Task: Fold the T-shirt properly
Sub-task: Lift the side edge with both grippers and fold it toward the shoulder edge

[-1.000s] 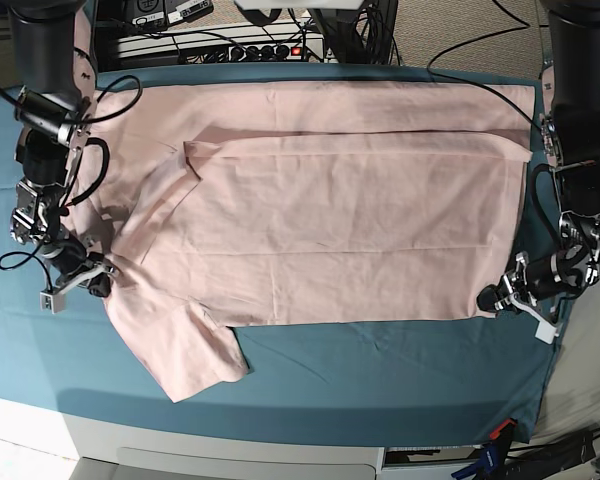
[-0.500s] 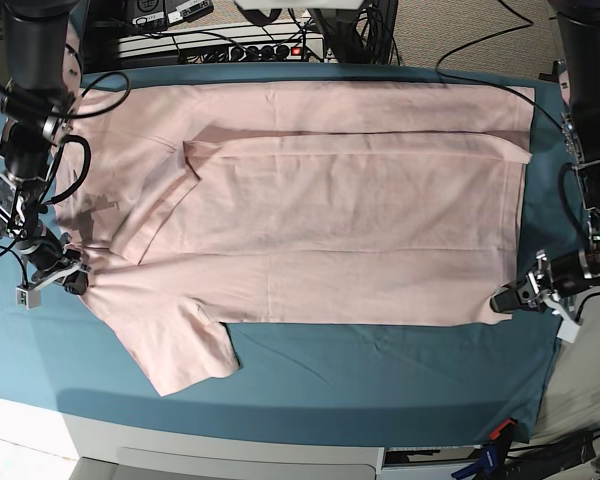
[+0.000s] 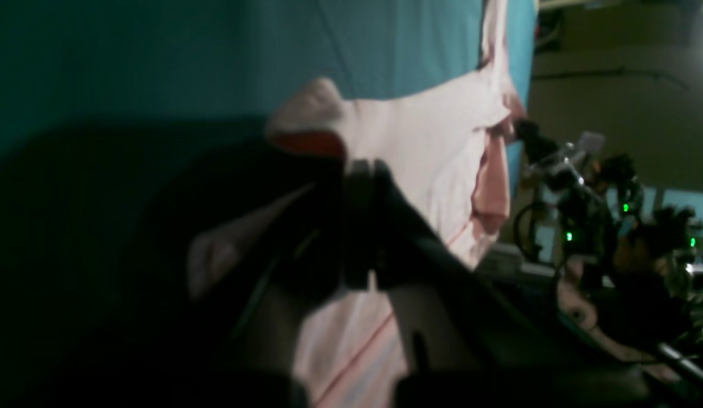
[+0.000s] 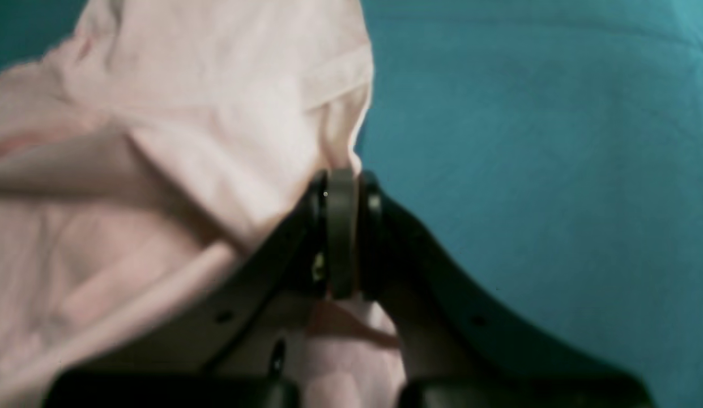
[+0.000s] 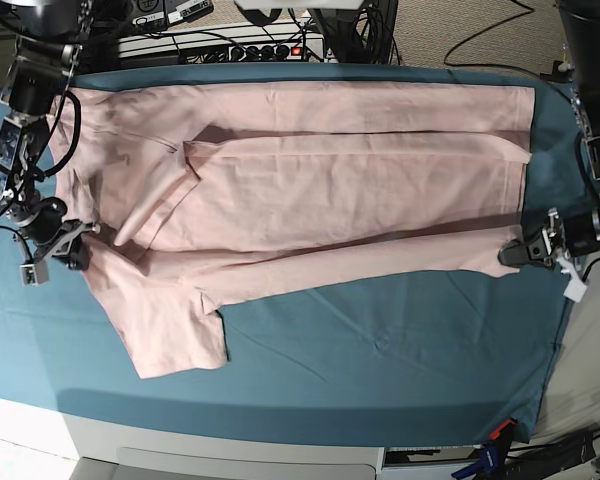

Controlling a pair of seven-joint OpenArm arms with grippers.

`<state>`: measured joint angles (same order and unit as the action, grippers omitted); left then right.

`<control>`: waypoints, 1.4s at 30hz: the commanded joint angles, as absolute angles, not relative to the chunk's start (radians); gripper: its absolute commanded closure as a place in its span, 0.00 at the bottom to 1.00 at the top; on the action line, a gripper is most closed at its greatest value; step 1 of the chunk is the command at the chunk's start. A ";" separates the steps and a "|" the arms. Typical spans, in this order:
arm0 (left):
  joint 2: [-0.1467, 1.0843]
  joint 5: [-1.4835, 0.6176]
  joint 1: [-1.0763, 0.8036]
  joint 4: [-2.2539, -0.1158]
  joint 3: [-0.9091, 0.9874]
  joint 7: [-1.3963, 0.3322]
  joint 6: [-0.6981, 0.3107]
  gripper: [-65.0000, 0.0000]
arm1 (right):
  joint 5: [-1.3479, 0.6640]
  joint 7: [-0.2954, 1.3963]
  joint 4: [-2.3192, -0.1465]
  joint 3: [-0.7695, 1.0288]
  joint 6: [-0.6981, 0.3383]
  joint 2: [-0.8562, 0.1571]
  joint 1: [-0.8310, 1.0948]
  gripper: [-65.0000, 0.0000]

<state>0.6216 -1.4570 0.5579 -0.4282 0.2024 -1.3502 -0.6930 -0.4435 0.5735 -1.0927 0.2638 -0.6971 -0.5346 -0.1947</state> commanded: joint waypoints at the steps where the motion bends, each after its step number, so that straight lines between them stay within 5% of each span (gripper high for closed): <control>1: 0.652 -1.484 0.574 -0.447 0.205 -1.347 -0.698 1.00 | -0.461 0.564 -1.132 0.270 -0.698 -0.562 -0.201 1.00; 24: 0.685 -1.484 0.529 -0.500 0.205 -1.371 -0.698 1.00 | -0.472 0.662 -1.240 0.270 -0.698 -0.694 -0.060 1.00; 42: 0.700 -1.484 0.474 -0.500 0.205 -1.396 -0.698 1.00 | -0.501 0.785 -1.240 0.270 -0.698 -0.698 -0.044 1.00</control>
<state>0.6643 -1.4631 0.4541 -0.4877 0.2020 -1.3960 -0.6933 -0.5064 0.7898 -1.2240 0.2611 -0.7052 -0.6643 -0.0303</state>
